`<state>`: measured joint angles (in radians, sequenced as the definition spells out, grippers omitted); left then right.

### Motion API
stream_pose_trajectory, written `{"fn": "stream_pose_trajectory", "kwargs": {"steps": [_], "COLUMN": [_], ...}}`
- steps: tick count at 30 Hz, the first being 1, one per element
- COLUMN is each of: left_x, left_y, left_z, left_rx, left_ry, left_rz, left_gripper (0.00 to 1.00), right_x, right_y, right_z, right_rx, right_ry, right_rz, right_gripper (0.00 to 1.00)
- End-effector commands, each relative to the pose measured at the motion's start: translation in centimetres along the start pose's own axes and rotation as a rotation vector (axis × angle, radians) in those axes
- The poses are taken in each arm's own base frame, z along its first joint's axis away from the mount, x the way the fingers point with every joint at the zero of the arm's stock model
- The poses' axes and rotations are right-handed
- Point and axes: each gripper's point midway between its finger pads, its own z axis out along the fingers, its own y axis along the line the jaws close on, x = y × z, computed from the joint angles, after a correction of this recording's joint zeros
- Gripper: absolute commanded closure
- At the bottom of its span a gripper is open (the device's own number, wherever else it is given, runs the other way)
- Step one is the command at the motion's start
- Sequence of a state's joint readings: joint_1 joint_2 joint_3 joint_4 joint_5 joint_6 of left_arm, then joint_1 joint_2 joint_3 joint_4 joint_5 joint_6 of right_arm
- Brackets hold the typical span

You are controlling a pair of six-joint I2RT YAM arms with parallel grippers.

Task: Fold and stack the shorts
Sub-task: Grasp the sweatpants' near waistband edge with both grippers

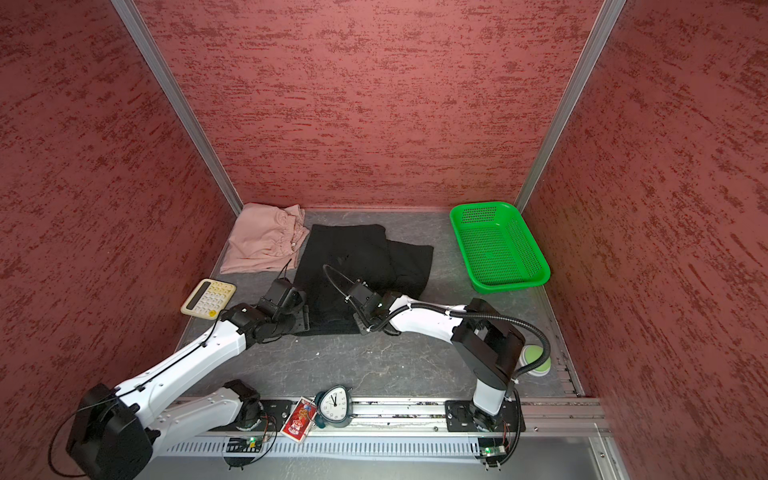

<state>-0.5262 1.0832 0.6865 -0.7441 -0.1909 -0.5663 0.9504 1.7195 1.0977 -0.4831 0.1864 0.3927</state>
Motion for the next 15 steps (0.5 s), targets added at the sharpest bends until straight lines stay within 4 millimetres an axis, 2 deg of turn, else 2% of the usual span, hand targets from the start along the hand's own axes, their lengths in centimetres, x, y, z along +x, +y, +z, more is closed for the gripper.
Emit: {"fn": "stream_pose_trajectory", "kwargs": {"steps": [1,5,8,15], "left_x": [-1.0,-0.5,-0.3,0.7], "left_y": [-0.8,-2.4,-2.9,-6.0], "left_z": [0.1,0.1,0.0,0.7], "left_rx": [-0.015,0.027,0.029,0.094], "left_ry": [-0.04,-0.04,-0.041,0.001], "left_rz": [0.084,0.174,0.218,0.349], "left_gripper": [0.4,0.41,0.36,0.34], "right_x": [-1.6,-1.9,-1.9,-1.5], "right_y": [-1.5,-2.7,-3.4,-4.2], "right_z": [-2.0,-3.1,-3.5,-3.6], "right_rx": [0.011,-0.047,-0.09,-0.099], "right_ry": [-0.093,-0.128,-0.149,-0.155], "right_rz": [0.109,0.19,0.241,0.269], "right_gripper": [0.89,0.93,0.94,0.95]}}
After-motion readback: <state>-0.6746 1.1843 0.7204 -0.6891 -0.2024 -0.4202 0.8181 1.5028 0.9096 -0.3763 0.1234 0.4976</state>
